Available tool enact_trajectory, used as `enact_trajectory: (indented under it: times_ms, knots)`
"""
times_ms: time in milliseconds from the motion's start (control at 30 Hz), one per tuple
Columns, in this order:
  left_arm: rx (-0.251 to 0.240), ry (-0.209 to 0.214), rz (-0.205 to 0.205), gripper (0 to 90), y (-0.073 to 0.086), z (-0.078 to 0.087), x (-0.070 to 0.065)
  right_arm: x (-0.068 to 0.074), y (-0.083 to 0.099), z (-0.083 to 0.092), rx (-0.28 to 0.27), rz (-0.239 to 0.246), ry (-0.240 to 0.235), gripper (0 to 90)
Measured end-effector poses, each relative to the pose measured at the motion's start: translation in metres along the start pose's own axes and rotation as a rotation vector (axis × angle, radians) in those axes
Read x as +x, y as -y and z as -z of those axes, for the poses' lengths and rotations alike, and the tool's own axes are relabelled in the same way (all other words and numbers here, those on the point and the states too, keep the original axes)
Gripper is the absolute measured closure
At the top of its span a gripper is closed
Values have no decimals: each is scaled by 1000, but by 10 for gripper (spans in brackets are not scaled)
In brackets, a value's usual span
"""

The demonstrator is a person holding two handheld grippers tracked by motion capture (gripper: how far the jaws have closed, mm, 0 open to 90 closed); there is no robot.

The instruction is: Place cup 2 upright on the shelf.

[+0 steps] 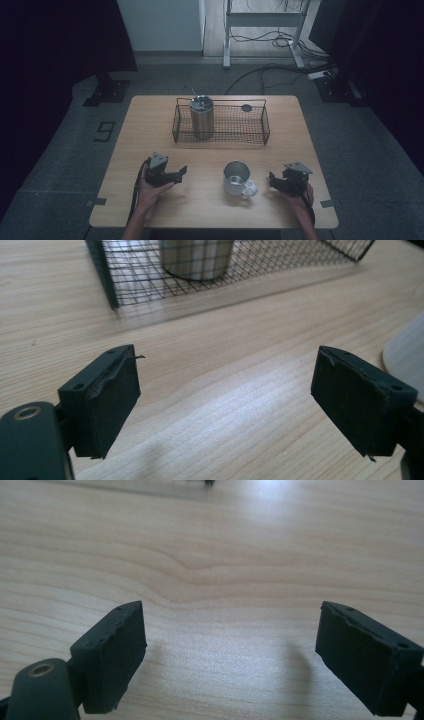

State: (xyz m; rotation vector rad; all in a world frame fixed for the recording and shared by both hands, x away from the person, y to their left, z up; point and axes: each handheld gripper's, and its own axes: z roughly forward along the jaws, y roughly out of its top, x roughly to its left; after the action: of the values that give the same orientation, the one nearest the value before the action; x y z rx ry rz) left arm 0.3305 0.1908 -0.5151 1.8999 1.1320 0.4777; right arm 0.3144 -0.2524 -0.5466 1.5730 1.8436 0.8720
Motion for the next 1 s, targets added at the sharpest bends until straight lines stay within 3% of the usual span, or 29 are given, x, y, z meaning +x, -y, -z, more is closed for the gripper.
enact_trajectory:
  times_ms: [133, 333, 533, 733, 1000]
  knots:
    - [6, 11, 0, 124, 0, -3, -4, -5, -4, 14, -48, -35, -31, 130]
    - [14, 19, -9, 125, 0, -4, -8, -6, -11, 28, -89, -49, -87, 132]
    - [11, 9, 10, 125, 0, -4, -6, -4, -20, 41, -121, -55, -138, 133]
    - [15, 7, 15, 128, 0, -5, -4, 4, -29, 54, -153, -41, -187, 133]
    - [24, 4, 21, 131, 2, -5, -3, 26, -43, 70, -192, -2, -258, 132]
